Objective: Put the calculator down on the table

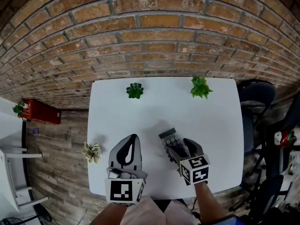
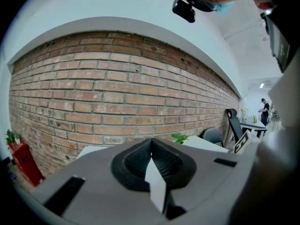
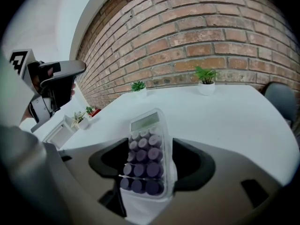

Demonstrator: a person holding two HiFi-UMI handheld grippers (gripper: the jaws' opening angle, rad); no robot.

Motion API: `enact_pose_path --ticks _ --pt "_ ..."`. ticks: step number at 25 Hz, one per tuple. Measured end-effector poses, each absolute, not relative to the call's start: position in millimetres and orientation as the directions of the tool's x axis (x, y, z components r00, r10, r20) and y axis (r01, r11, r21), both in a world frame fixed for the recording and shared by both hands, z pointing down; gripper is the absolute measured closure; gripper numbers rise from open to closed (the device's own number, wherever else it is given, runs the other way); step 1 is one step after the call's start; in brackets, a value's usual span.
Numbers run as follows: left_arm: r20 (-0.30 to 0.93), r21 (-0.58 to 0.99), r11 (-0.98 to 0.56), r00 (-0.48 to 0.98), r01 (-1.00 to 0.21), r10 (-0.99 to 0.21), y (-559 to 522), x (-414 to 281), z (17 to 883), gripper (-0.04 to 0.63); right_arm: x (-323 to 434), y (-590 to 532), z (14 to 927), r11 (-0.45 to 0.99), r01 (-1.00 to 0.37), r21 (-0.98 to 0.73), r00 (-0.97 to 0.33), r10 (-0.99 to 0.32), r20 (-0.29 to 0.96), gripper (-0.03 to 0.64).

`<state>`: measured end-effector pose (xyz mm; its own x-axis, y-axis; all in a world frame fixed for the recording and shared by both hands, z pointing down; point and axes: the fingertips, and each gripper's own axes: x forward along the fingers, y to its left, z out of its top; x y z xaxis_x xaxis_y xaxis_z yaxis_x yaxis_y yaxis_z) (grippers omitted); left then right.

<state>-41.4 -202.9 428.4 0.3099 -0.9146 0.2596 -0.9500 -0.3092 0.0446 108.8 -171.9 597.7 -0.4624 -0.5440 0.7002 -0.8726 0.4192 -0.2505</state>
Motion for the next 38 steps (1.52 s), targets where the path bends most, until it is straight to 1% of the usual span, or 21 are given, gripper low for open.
enact_pose_path --ticks 6,11,15,18,21,24,26,28,30,31,38 --pt "0.242 0.038 -0.315 0.314 -0.948 -0.918 -198 -37 420 0.584 111 -175 579 0.418 -0.873 -0.252 -0.47 -0.584 0.661 0.316" --pt "0.198 0.026 -0.319 0.318 -0.947 -0.927 -191 -30 397 0.584 111 -178 546 0.43 -0.868 -0.248 -0.485 -0.629 0.608 0.318" --pt "0.142 0.015 -0.312 0.311 -0.95 -0.94 -183 -27 369 0.584 110 -185 493 0.459 -0.86 -0.223 -0.503 -0.69 0.521 0.318" --pt "0.083 0.015 -0.31 0.31 -0.951 -0.947 -180 -25 337 0.584 106 -193 436 0.492 -0.851 -0.185 -0.521 -0.741 0.424 0.328" --pt "0.01 0.002 -0.303 0.303 -0.953 -0.953 -179 -23 299 0.584 105 -197 378 0.513 -0.848 -0.131 -0.526 -0.791 0.311 0.363" --pt "-0.053 -0.028 -0.294 0.295 -0.955 -0.954 -181 -20 267 0.584 105 -197 331 0.511 -0.857 -0.065 -0.513 -0.832 0.21 0.451" --pt "-0.078 -0.039 -0.287 0.289 -0.957 -0.954 -182 -19 254 0.584 106 -195 310 0.5 -0.866 -0.025 -0.497 -0.852 0.164 0.504" --pt "-0.089 -0.043 -0.284 0.287 -0.958 -0.954 -180 -18 246 0.584 107 -192 296 0.489 -0.872 -0.005 -0.485 -0.865 0.129 0.539" --pt "-0.094 -0.044 -0.281 0.284 -0.959 -0.954 -178 -18 242 0.584 109 -189 287 0.482 -0.876 0.001 -0.479 -0.871 0.108 0.598" --pt "-0.096 -0.044 -0.279 0.282 -0.959 -0.954 -176 -18 240 0.584 109 -188 284 0.481 -0.877 0.005 -0.478 -0.872 0.101 0.617" --pt "-0.101 -0.043 -0.286 0.289 -0.957 -0.952 -175 -18 237 0.584 105 -185 277 0.487 -0.873 0.035 -0.483 -0.871 0.088 0.618"
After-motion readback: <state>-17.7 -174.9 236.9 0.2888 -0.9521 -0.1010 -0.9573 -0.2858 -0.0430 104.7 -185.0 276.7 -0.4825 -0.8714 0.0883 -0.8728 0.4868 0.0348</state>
